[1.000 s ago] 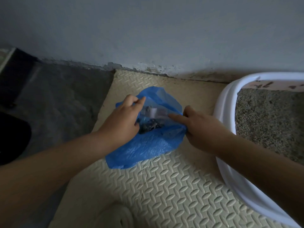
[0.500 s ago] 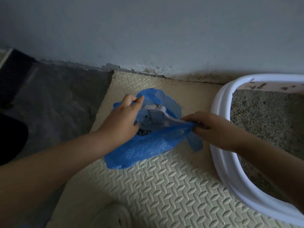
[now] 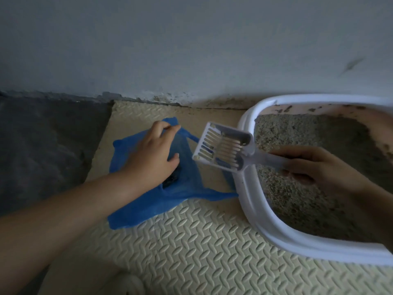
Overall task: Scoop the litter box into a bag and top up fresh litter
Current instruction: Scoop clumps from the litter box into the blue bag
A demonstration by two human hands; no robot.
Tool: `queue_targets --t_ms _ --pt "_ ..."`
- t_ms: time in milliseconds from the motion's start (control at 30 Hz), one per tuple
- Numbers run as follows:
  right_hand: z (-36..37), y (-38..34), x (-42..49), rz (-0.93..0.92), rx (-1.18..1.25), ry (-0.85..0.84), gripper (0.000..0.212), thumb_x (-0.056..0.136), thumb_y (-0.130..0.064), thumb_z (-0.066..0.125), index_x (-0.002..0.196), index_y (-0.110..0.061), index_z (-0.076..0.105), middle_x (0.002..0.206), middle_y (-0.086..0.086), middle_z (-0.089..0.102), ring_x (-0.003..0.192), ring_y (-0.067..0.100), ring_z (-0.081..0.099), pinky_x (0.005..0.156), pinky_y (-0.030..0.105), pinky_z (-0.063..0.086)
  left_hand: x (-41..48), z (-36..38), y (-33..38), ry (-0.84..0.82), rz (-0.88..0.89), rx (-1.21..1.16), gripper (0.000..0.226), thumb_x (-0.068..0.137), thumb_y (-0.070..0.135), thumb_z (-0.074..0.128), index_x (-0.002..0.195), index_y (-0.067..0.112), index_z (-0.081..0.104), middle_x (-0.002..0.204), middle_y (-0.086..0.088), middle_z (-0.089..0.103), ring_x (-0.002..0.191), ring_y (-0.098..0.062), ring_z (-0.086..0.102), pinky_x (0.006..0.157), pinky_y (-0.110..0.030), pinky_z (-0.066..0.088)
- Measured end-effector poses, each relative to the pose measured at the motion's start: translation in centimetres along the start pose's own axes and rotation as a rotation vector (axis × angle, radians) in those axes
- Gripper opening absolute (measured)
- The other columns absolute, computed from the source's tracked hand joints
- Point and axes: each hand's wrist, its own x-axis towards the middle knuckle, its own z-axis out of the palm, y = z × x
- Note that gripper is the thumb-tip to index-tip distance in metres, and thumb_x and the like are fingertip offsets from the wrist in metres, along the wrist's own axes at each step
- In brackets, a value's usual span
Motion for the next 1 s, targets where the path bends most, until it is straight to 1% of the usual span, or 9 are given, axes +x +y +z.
queue_targets --t_ms 100,167,200,267,333,433,633,767,1000 --pt "-2.2 1.4 -2.6 0.053 0.038 0.156 0.024 0.087 -0.016 0.058 0.108 -0.021 0.070 0.068 0.007 0.058 0.065 0.024 0.038 0.046 0.016 0.033 1.2 1.5 3.0 -0.050 0.068 -0.055 0.062 0.091 0.025 0.057 0.146 0.019 0.029 0.136 0.003 0.030 0.119 -0.016 0.043 0.096 -0.030 0.041" --pt "-3.5 2.3 -4.1 0.086 0.027 0.202 0.037 0.074 -0.045 0.071 0.106 -0.026 0.072 0.075 0.010 0.062 0.068 0.022 0.046 0.053 0.019 0.039 2.1 2.7 5.3 -0.070 0.134 -0.062 0.060 0.092 0.027 0.055 0.147 0.018 0.029 0.136 0.001 0.033 0.120 -0.016 0.043 0.098 -0.032 0.039" --pt "-4.2 2.8 -4.9 0.101 -0.009 0.226 0.040 0.070 -0.048 0.074 0.104 -0.028 0.072 0.078 0.013 0.063 0.068 0.020 0.049 0.056 0.022 0.040 2.6 3.4 6.5 -0.075 0.174 -0.058 0.060 0.093 0.027 0.054 0.146 0.016 0.030 0.136 0.000 0.034 0.121 -0.018 0.042 0.099 -0.033 0.039" --pt "-5.4 3.9 -6.3 0.122 -0.117 0.302 0.025 0.080 -0.027 0.069 0.106 -0.025 0.070 0.075 0.011 0.065 0.060 0.011 0.052 0.055 0.020 0.041 3.6 4.8 8.7 -0.090 0.246 -0.036 0.060 0.094 0.029 0.052 0.147 0.014 0.029 0.139 -0.003 0.034 0.124 -0.021 0.040 0.100 -0.036 0.037" --pt "-7.0 5.2 -7.7 0.144 -0.307 0.377 0.022 0.085 -0.021 0.066 0.104 -0.031 0.069 0.072 0.001 0.067 0.058 0.010 0.056 0.056 0.022 0.043 4.6 6.1 10.5 -0.117 0.285 -0.023 0.060 0.095 0.031 0.050 0.147 0.013 0.027 0.143 -0.004 0.031 0.129 -0.022 0.036 0.103 -0.036 0.035" --pt "-9.3 6.6 -9.6 0.216 -0.612 0.355 0.024 0.085 -0.031 0.066 0.107 -0.040 0.067 0.079 -0.011 0.069 0.069 0.010 0.063 0.064 0.025 0.045 6.2 8.0 12.5 -0.152 0.274 -0.035 0.064 0.096 0.036 0.046 0.149 0.010 0.022 0.153 -0.005 0.020 0.139 -0.023 0.024 0.110 -0.036 0.028" --pt "-13.0 6.1 -11.7 0.251 -0.911 0.331 0.026 0.083 -0.029 0.069 0.108 -0.036 0.068 0.076 -0.026 0.056 0.068 -0.004 0.052 0.060 0.017 0.035 8.3 10.7 14.2 -0.246 0.098 -0.034 0.073 0.099 0.041 0.037 0.151 0.006 0.000 0.159 -0.005 -0.013 0.146 -0.022 -0.012 0.119 -0.037 0.004" --pt "-15.9 5.3 -12.2 0.348 -1.056 0.263 0.020 0.084 -0.035 0.066 0.104 -0.039 0.068 0.077 -0.027 0.054 0.072 -0.006 0.050 0.073 0.024 0.035 7.6 12.0 14.5 -0.113 0.125 0.045 0.075 0.097 0.040 0.040 0.151 0.004 0.003 0.160 -0.008 -0.009 0.146 -0.023 -0.013 0.116 -0.033 -0.005" --pt "-19.7 6.0 -11.5 0.295 -1.056 0.289 0.027 0.086 -0.030 0.065 0.113 -0.033 0.066 0.093 -0.006 0.064 0.082 0.012 0.057 0.080 0.029 0.037 7.8 12.4 14.4 -0.096 0.150 0.136 0.076 0.091 0.034 0.048 0.150 0.003 0.012 0.160 -0.008 0.002 0.146 -0.029 -0.008 0.117 -0.042 0.009"
